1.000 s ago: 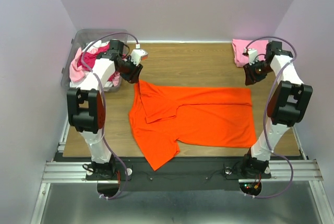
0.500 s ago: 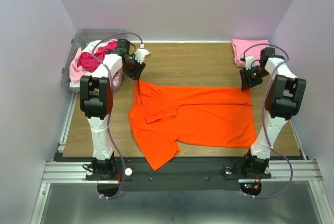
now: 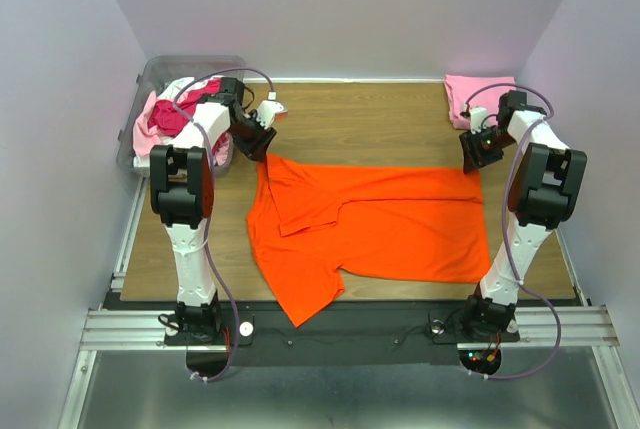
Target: Fold and stack the t-shirts
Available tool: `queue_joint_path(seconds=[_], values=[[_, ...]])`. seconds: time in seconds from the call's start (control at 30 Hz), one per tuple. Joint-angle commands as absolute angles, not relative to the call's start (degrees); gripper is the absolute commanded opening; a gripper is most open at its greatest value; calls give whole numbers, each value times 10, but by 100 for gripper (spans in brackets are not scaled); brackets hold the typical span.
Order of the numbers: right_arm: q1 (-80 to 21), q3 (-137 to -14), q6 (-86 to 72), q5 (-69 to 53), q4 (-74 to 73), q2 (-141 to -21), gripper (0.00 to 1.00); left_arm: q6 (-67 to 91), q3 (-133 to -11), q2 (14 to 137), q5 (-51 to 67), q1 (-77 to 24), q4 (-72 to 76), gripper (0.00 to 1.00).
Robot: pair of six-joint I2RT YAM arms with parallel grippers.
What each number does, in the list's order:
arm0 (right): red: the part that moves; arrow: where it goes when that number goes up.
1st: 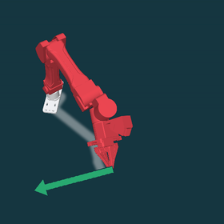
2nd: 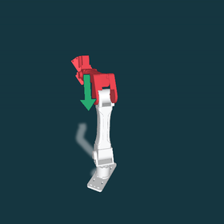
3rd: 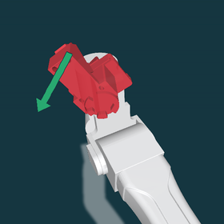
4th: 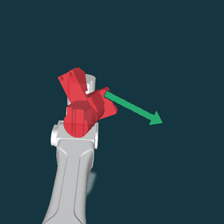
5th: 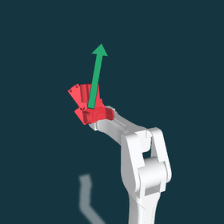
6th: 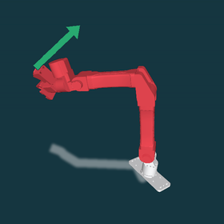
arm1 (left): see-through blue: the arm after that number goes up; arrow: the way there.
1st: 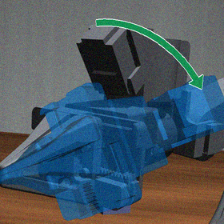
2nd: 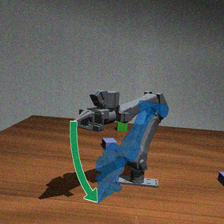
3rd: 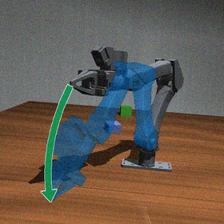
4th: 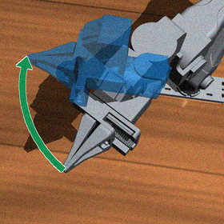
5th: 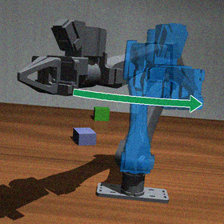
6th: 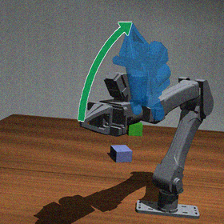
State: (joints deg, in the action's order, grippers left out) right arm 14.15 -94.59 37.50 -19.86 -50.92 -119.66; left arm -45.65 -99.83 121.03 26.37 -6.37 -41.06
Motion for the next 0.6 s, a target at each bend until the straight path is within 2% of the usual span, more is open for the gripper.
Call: queue_joint_path(seconds=[0.0,0.3,0.4,0.53,0.57], values=[[136,-946,387,-195,-496,-1202,49,-473,-1022,1216,280,-64,-432,55],[136,-941,395,-188,-494,-1213,40,-435,-1032,1235,227,-88,-377,55],[136,-940,396,-185,-493,-1213,34,-430,-1034,1241,217,-91,-367,52],[136,-935,395,-167,-488,-1213,19,-428,-1045,1251,215,-91,-369,40],[136,-935,393,-161,-483,-1214,8,-429,-1048,1252,219,-91,-373,31]])
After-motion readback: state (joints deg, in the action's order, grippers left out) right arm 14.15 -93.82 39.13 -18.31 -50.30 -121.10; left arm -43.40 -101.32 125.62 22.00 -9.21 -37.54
